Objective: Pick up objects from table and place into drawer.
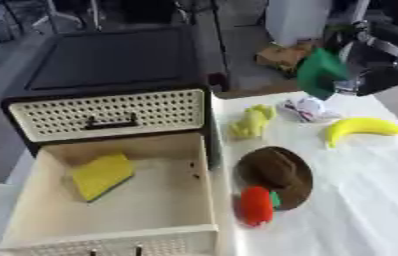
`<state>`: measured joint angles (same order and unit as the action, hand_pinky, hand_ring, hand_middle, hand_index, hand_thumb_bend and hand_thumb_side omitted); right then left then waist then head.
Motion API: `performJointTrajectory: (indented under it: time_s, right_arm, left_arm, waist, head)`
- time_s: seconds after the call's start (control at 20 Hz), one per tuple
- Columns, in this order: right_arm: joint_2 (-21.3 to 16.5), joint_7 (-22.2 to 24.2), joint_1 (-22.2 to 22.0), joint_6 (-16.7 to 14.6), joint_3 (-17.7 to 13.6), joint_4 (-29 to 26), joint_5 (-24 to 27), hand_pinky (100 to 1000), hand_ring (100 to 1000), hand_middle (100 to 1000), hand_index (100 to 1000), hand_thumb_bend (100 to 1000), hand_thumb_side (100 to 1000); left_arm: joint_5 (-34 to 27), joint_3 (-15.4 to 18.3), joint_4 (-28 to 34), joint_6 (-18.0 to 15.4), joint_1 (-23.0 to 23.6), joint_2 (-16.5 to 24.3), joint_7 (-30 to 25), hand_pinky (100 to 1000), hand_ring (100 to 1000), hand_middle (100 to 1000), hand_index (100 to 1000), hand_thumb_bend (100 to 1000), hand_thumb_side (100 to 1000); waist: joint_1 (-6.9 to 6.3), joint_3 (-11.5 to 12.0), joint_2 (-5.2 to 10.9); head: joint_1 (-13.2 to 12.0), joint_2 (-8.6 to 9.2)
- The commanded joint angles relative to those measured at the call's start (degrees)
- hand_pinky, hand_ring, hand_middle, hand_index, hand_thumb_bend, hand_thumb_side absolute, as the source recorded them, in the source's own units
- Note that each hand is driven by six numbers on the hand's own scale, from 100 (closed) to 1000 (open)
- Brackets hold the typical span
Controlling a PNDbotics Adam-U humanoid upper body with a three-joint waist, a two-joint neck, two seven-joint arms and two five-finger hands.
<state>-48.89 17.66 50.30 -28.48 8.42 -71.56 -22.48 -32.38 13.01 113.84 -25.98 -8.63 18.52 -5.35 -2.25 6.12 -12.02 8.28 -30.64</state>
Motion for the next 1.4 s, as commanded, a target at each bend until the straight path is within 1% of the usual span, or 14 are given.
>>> performJointTrajectory:
  time_s: [0.05,0.3,0.35,0.4,0.45,0.5,0.7,0.9,1.1,1.25,1.4]
  right_arm:
    - [-2.54,-0.54,0.67,0.97,1.5,-5.63,3.27,718,805,491,526,398,643]
    - [-1.71,0.61,0.9,4.66,3.75,-12.5,7.49,719,805,490,524,390,654]
    - [-1.48,1.2,1.0,5.53,4.07,-13.94,8.38,718,805,489,524,419,667]
    - [-1.09,1.87,1.16,6.41,4.38,-15.39,9.27,717,804,489,523,396,652]
    - [-0.58,2.57,1.35,7.23,4.68,-16.73,10.1,717,804,489,523,427,657]
    - [0.01,3.33,1.58,8.05,5.0,-18.04,10.92,717,805,489,522,405,651]
    - [2.85,6.41,3.09,11.41,6.06,-21.42,14.27,715,804,487,520,417,647]
    - [5.53,9.41,4.53,14.87,7.15,-22.84,16.79,714,806,486,518,437,634]
    - [8.17,11.59,4.95,18.02,7.36,-23.4,18.62,712,809,484,515,473,622]
    - [10.72,12.71,5.39,19.49,7.54,-23.0,19.32,711,809,483,514,485,618]
    - [13.29,13.33,5.91,20.07,7.91,-21.76,18.3,711,810,482,513,501,610]
  left_arm:
    - [-1.06,0.17,0.75,0.42,-0.41,2.48,0.15,571,654,731,995,100,1000]
    - [-2.07,-0.03,0.75,1.07,-0.5,3.17,0.17,573,656,730,994,100,1000]
    - [-2.18,-0.04,0.75,1.23,-0.51,3.24,0.16,573,657,730,995,100,1000]
    - [-2.28,-0.05,0.75,1.4,-0.53,3.29,0.17,574,657,730,994,100,1000]
    - [-2.39,-0.06,0.75,1.52,-0.56,3.32,0.18,574,657,730,994,100,1000]
    - [-2.52,-0.07,0.75,1.62,-0.61,3.34,0.2,574,658,730,994,100,1000]
    - [-2.96,-0.09,0.75,1.94,-0.75,3.37,0.26,575,659,730,994,100,1000]
    - [-3.22,-0.17,0.75,2.5,-0.98,3.23,0.24,575,659,730,994,103,1000]
    - [-3.43,-0.08,0.75,2.86,-1.19,3.09,0.38,576,660,730,994,105,1000]
    - [-3.57,-0.11,0.75,3.09,-1.35,2.96,0.4,576,660,730,994,106,1000]
    - [-3.61,-0.18,0.75,3.21,-1.41,2.8,0.27,575,659,729,994,106,1000]
  waist:
    - [0.5,0.01,1.85]
    - [1.25,0.45,3.01]
    - [1.37,0.53,3.16]
    - [1.49,0.66,3.31]
    - [1.57,0.82,3.44]
    - [1.63,1.0,3.56]
    - [1.81,1.62,3.88]
    - [2.03,2.19,4.07]
    - [2.16,2.8,4.12]
    - [2.18,3.0,4.12]
    - [2.1,3.2,4.09]
  head:
    - [-0.23,-0.7]
    - [-0.21,-1.52]
    - [-0.16,-1.67]
    - [-0.04,-1.84]
    - [0.1,-1.99]
    - [0.24,-2.12]
    - [0.57,-2.48]
    - [0.78,-2.8]
    - [0.93,-2.85]
    - [1.21,-2.75]
    - [1.5,-2.9]
